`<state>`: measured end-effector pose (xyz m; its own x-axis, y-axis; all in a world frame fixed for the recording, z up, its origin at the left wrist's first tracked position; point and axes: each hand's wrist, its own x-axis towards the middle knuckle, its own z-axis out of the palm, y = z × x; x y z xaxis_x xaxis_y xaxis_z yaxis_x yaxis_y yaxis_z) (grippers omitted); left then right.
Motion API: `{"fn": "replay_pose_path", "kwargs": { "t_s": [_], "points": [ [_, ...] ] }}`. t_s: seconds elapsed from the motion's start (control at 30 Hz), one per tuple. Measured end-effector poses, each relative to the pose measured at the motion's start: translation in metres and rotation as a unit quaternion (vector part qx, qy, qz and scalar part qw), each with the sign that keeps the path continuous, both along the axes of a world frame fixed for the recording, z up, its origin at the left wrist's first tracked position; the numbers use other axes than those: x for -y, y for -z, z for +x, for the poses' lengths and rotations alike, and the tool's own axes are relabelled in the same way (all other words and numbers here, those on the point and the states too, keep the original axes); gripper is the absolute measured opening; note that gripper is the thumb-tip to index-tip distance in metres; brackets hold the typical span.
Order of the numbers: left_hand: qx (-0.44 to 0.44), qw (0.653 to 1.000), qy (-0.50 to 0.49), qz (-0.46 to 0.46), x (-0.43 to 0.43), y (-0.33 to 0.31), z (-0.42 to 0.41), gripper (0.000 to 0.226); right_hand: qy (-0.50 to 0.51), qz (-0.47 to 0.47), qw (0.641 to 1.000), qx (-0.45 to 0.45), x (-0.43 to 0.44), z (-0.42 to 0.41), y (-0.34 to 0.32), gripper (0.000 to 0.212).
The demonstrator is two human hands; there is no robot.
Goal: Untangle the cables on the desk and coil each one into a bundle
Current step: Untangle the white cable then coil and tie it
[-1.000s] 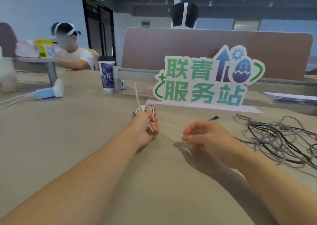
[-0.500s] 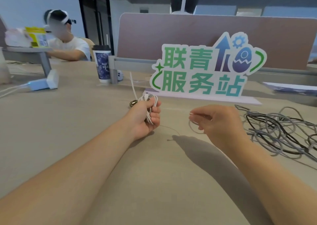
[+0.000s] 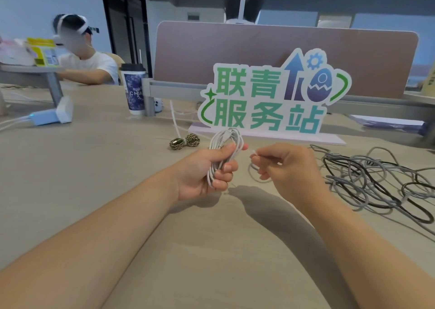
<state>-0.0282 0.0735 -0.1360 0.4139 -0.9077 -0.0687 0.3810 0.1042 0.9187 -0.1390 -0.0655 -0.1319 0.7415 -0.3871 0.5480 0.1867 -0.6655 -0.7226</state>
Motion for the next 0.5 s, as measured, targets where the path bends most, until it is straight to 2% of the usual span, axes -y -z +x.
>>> {"fn": "replay_pose_path", "kwargs": {
  "t_s": [0.07, 0.13, 0.23, 0.3, 0.37, 0.43, 0.5],
  "points": [
    [0.011, 0.999, -0.039, 0.004, 0.002, 0.0, 0.001, 0.034, -0.015, -0.043, 0.999, 0.009, -0.001, 0.002, 0.001, 0.009],
    [0.034, 0.992, -0.118, 0.019, 0.005, 0.004, 0.005, 0.025, -0.037, -0.067, 0.997, 0.009, -0.003, 0.003, 0.0, 0.004],
    [0.173, 0.948, -0.25, 0.095, 0.009, 0.013, 0.008, 0.028, -0.131, 0.044, 0.99, -0.038, -0.013, -0.003, -0.006, 0.01],
    [0.338, 0.88, -0.305, 0.133, 0.01, 0.015, 0.004, 0.031, -0.176, 0.114, 0.976, -0.062, -0.02, -0.006, -0.008, 0.016],
    [0.512, 0.786, -0.317, 0.142, 0.01, 0.014, 0.0, 0.024, -0.191, 0.208, 0.957, -0.071, -0.025, -0.007, -0.008, 0.02],
    [0.623, 0.708, -0.298, 0.149, 0.009, 0.012, -0.002, 0.017, -0.192, 0.338, 0.918, -0.081, -0.028, -0.006, -0.009, 0.021],
    [0.697, 0.64, -0.284, 0.153, 0.009, 0.011, 0.001, 0.01, -0.182, 0.459, 0.864, -0.097, -0.03, -0.007, -0.014, 0.032]
  ]
}}
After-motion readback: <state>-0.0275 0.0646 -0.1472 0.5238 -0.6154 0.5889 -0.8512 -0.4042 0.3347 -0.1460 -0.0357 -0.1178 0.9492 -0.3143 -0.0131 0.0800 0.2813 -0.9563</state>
